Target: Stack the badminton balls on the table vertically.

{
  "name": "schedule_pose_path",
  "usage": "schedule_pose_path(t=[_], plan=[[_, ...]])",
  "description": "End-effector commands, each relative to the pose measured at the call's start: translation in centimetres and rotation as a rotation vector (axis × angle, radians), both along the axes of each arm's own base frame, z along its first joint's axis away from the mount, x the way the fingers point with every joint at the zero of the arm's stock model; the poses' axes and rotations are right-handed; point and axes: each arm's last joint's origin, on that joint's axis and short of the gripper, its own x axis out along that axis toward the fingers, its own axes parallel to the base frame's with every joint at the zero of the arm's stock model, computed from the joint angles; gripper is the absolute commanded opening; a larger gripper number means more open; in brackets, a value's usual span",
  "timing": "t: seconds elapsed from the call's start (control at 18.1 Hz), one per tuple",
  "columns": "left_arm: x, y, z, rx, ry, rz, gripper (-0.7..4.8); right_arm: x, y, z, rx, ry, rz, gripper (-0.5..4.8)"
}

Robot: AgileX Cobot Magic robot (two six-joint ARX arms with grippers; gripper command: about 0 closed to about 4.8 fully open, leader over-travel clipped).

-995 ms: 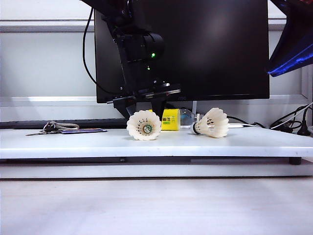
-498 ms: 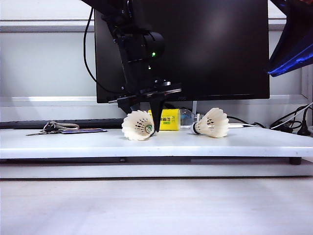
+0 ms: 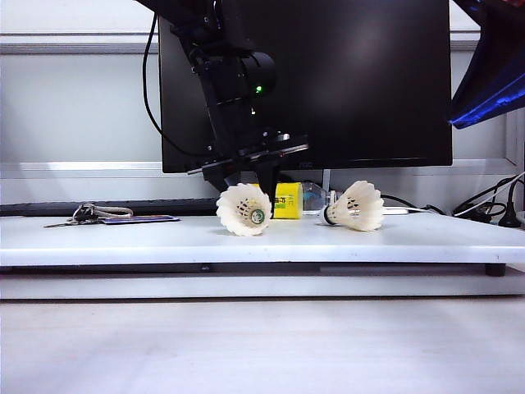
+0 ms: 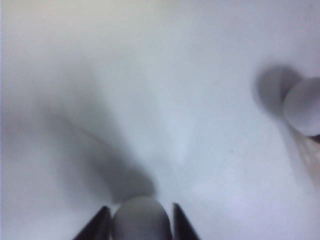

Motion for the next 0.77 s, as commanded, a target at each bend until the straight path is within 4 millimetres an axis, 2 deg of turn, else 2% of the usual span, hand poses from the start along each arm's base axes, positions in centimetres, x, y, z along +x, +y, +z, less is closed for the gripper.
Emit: schedule_pose_path(t=[0.06,0.61,0.77], plan=[[-0.01,-0.1,0.45,-0.011,-0.022,-0.022,1.43,-0.01,0.01,0.08,-0.001,-0.009,0.005,0.53],[-0.01,-0.1,0.27,-0.002,-0.023,-0.042,1.41,0.0,0.01,0.08,-0.002,-0.009,0.005,0.53],[0.02,-0.13,0.32,-0.007,-0.027,-0.042,1.11,-0.01,0.02,0.08,-0.002,-0.009,0.006,0.53]])
